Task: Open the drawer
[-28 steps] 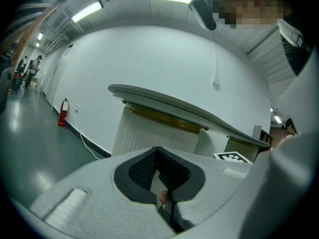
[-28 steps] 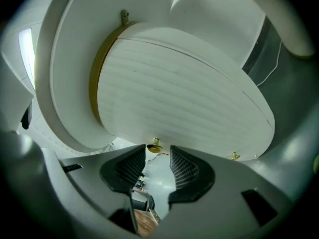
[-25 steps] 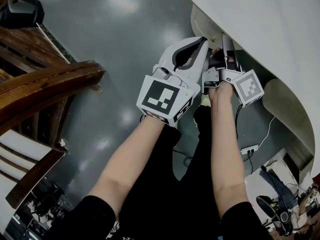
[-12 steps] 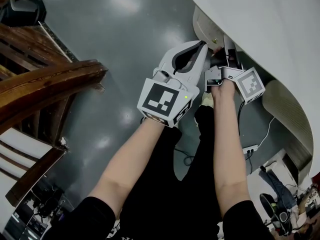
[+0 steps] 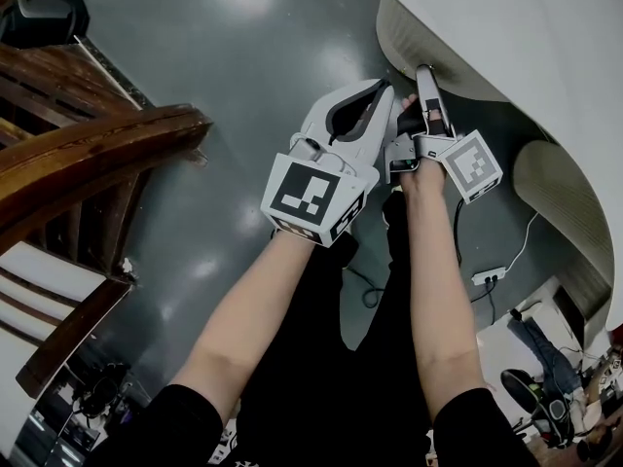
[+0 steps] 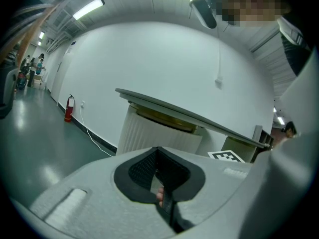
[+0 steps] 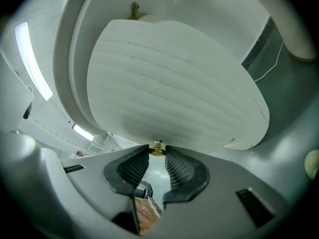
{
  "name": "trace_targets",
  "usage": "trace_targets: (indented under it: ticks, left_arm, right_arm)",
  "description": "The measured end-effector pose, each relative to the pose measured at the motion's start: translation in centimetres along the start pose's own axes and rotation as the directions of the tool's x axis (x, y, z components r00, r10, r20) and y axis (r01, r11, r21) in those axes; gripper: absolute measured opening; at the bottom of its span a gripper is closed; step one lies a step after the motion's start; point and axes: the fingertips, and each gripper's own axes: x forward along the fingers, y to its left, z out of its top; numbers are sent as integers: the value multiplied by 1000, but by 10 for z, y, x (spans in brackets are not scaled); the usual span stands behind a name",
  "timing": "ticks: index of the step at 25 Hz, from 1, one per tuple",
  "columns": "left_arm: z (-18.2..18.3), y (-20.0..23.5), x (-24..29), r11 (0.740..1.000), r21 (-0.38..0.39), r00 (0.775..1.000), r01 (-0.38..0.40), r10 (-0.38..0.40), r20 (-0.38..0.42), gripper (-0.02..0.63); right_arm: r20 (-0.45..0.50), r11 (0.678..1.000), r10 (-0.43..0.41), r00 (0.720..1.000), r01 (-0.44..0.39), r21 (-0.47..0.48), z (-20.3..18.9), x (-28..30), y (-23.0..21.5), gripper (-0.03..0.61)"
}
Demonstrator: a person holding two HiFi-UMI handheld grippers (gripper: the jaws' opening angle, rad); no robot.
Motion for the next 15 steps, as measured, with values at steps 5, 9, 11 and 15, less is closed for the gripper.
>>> trace_targets:
  ticks: [5, 9, 11, 15]
  left_arm:
    - [-4, -9, -24, 1000, -6, 1000, -2, 2, -16, 8]
    - [-7, -14, -41, 1000, -11, 1000, -13, 12, -25, 8]
    - [-9, -17, -51, 1000, -14, 999, -17, 16, -29, 8]
    - [-14, -25, -69, 1000, -18, 999, -25, 24, -41, 8]
  right_arm:
    - [-34, 1000, -15, 999, 15, 0, -30, -21, 6, 110]
    - [-62, 999, -24, 998, 26, 28, -51, -37, 7, 110]
    - [-75, 999, -28, 997, 31, 36, -62, -45, 8, 110]
    - [-96, 998, -39, 995, 42, 36, -79, -60, 9, 109]
